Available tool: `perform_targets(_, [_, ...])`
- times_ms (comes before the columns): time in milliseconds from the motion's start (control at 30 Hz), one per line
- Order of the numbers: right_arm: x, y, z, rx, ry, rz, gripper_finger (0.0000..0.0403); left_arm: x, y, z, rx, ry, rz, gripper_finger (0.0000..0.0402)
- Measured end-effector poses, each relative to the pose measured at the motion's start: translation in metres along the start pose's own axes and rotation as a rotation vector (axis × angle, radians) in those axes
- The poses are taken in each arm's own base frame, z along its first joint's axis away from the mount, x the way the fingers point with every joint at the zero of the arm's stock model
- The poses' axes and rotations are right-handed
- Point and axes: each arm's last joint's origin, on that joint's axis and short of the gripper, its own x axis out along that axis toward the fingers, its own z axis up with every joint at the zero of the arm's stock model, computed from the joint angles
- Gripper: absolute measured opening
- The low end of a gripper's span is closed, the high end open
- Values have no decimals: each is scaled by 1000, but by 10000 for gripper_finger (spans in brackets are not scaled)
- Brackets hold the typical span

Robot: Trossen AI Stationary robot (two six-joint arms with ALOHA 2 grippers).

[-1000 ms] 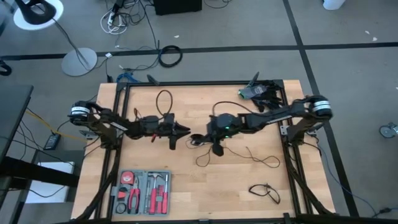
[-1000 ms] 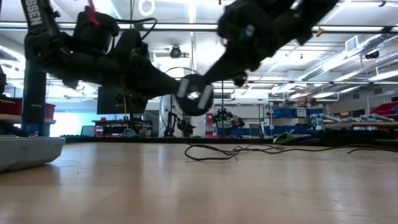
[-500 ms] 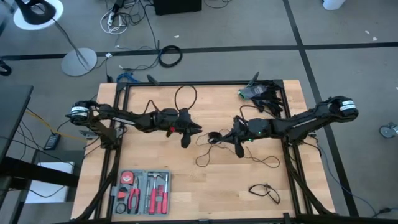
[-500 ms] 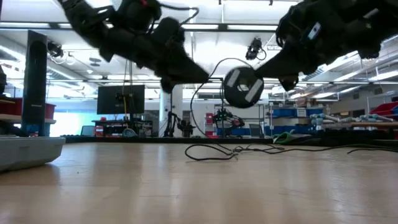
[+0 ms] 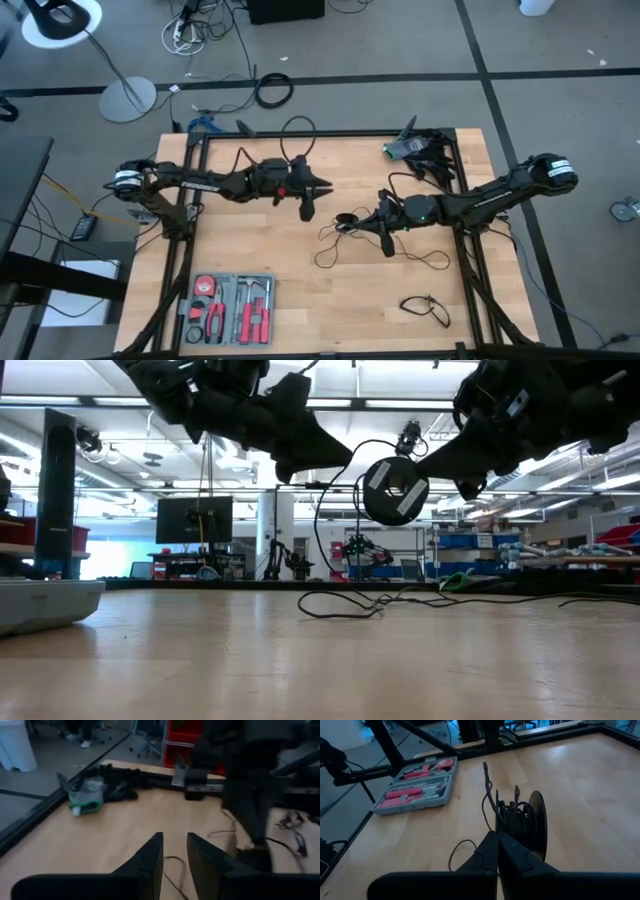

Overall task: Coil cords
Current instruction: Coil the black wire onto the spool

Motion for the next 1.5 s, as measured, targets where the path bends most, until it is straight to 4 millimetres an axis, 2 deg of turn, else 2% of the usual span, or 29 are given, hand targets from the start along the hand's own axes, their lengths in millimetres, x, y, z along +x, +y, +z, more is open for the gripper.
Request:
perform_targets(233, [0,-1,1,0,-9,-20,0,0,9,-2,13,81,26,90])
perform_targets(433, [0,0,2,2,-27,-17,0,1,-2,-4,55,81,-10,90])
perform_targets(567, [0,0,5,5,-49,-14,0,-3,-10,-19,79,40,-41,90])
perform_targets(733, [0,0,5,5,-49,-14,0,-13,-12,-40,6,-43,-58,90])
perform_targets(800, [0,0,5,6,-53,-13,0,-15,-11,-42,-18,-72,-61,90])
perform_targets(967, [0,1,6,-19,-66,-6,0,-15,-12,-38,-38,-95,-64,90])
perform_targets(1233, [0,1,7,-47,-68,-3,0,-10,-13,-20,-8,-148,-68,90])
perform_targets(1500, [0,2,9,-106,-96,0,0,-9,-14,-17,20,-147,-80,90])
